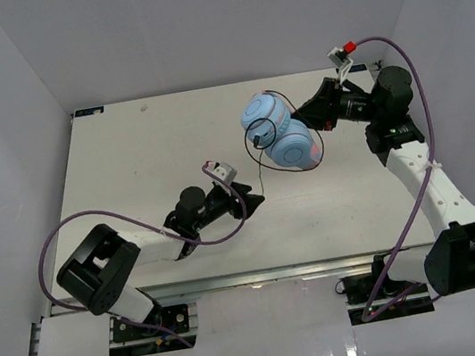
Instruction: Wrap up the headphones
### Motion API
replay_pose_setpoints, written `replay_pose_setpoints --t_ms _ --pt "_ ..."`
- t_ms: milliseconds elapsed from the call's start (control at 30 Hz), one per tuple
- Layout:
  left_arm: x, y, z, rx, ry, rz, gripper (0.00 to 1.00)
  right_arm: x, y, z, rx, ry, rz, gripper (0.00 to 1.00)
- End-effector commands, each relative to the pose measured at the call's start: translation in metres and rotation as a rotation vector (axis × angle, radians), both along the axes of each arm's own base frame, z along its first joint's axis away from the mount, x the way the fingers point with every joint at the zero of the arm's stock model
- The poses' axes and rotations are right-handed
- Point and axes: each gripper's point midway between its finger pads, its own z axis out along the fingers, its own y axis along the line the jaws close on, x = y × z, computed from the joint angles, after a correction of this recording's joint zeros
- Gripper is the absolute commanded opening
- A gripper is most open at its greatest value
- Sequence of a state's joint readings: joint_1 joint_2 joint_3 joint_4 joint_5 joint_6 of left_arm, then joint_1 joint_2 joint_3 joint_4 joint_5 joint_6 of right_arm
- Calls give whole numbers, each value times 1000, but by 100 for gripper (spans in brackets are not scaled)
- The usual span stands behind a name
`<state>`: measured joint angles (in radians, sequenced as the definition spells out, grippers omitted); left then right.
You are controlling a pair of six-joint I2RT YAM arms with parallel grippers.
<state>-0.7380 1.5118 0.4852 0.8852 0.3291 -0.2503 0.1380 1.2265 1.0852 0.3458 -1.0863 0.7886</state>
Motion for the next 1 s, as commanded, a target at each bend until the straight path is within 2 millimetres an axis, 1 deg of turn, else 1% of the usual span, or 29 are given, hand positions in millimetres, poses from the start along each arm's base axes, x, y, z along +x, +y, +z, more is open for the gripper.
replay_pose_setpoints --t_ms 0,133,200,300,333,400,433,467,533,567,633,667,733,833,933,967 --pt "40 9 39 -66 -191 199 65 -18 -4 47 58 -84 9 8" --pt "44 -8 32 -50 -189 139 62 -19 -4 47 69 -76 11 8" --pt "47 -17 21 -35 -174 127 61 -19 -4 47 73 -72 14 8" --pt "57 -29 25 -63 -185 123 62 -20 -4 50 74 -77 12 8" --pt "58 -34 17 -55 -174 109 62 -20 -4 50 73 -77 13 8" --pt "61 -45 16 -62 -167 70 60 -20 -5 49 68 -75 11 8" --pt "61 -50 16 -64 -164 54 52 -19 -5 49 66 -75 9 8" --pt "62 -55 16 -65 -160 38 41 -19 -5 49 64 -75 7 8" --pt "62 -57 12 -59 -147 32 16 -18 -7 49 61 -82 -1 8" --pt "60 -55 9 -59 -142 32 5 -17 -8 49 59 -87 -5 8" --pt "52 -49 13 -71 -141 32 0 -9 -11 43 38 -91 -28 8" --pt "48 -45 5 -60 -124 32 0 -6 -13 48 41 -103 -44 8" --pt "29 -33 10 -66 -114 33 0 20 -21 35 -36 -112 -177 8" --pt "7 -30 15 -36 -90 26 0 56 -43 25 -125 -94 -429 8" --pt "-13 -36 14 14 -61 -3 0 80 -62 12 -163 -69 -626 8" --pt "-21 -39 13 37 -38 -20 0 90 -70 5 -200 -63 -714 8"
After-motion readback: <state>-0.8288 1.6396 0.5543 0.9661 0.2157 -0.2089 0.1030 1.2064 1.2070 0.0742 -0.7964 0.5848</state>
